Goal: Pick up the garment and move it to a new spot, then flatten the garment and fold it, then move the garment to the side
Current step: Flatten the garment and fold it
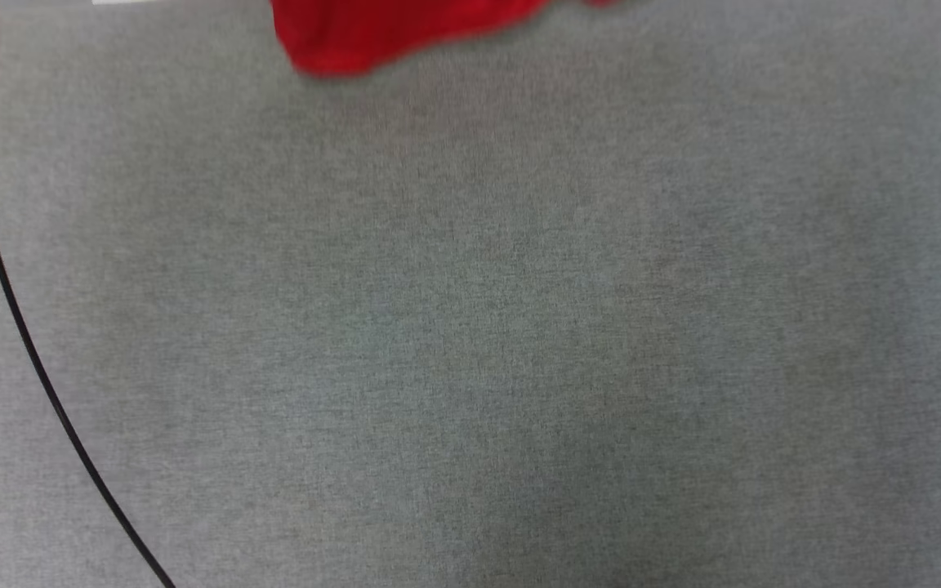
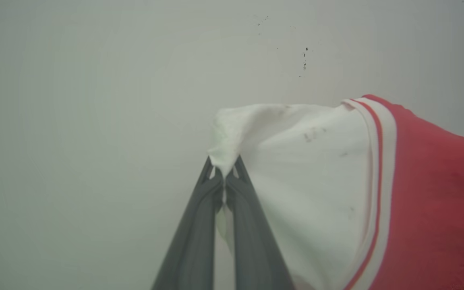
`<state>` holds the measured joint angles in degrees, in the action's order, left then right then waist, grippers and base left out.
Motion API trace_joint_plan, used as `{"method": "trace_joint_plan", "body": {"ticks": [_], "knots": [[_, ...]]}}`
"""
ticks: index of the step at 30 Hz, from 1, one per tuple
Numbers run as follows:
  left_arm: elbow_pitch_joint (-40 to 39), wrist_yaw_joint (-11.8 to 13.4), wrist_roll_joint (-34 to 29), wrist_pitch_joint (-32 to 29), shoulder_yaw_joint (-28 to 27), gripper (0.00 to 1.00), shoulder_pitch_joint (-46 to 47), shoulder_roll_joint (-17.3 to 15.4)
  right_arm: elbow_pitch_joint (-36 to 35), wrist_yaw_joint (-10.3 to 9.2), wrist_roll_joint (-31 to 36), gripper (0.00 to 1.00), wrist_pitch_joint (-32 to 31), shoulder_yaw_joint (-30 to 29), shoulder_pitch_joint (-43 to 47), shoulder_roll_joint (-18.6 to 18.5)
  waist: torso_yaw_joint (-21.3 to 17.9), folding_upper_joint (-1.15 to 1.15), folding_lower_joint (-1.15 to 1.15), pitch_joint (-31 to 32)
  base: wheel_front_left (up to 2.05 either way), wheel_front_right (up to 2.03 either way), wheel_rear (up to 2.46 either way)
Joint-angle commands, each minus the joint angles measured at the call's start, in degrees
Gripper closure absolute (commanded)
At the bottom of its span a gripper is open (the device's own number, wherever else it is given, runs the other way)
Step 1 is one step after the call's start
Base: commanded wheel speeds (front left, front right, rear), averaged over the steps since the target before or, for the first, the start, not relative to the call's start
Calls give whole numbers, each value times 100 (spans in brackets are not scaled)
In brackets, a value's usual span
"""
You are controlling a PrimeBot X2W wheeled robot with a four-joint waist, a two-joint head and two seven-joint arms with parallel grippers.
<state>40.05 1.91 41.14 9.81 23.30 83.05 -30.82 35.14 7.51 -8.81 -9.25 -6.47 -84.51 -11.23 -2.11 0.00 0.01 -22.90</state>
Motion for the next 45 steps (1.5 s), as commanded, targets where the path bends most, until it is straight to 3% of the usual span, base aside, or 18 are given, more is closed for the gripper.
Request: {"method": "trace_joint_plan", "body": {"ticks": [1, 11, 21, 30, 38, 45], "knots": [[60, -50, -40, 50, -2, 100, 173, -37, 99, -4, 2, 100, 102, 26, -189, -41, 9, 0, -1, -262, 0, 0, 0], [593, -439, -4, 263, 21, 100, 739, 105, 922, -4, -142, 100, 589, 322, -1001, 88, 50, 0, -1, -1171, 0, 0, 0], [1155, -725, 253, 472, -82, 100, 255, 333, 1412, -4, -561, 100, 1038, 889, -516, 113, 45, 0, -1, -1316, 0, 0, 0], [677, -835, 335, 548, -550, 100, -1570, 402, 1091, -4, -1090, 100, 1374, 1569, 1450, -141, 87, 0, -1, -615, 0, 0, 0], [-546, -579, 59, 550, -1137, 100, -4049, 649, 427, -4, -1541, 100, 1311, 1603, 3628, -270, 75, 0, -1, 324, 0, 0, 0], [-1286, -305, 91, 551, -1388, 100, -5914, 885, -270, -4, -1543, 100, 1134, 1483, 5341, -328, 63, 0, -1, 1114, 0, 0, 0]]}}
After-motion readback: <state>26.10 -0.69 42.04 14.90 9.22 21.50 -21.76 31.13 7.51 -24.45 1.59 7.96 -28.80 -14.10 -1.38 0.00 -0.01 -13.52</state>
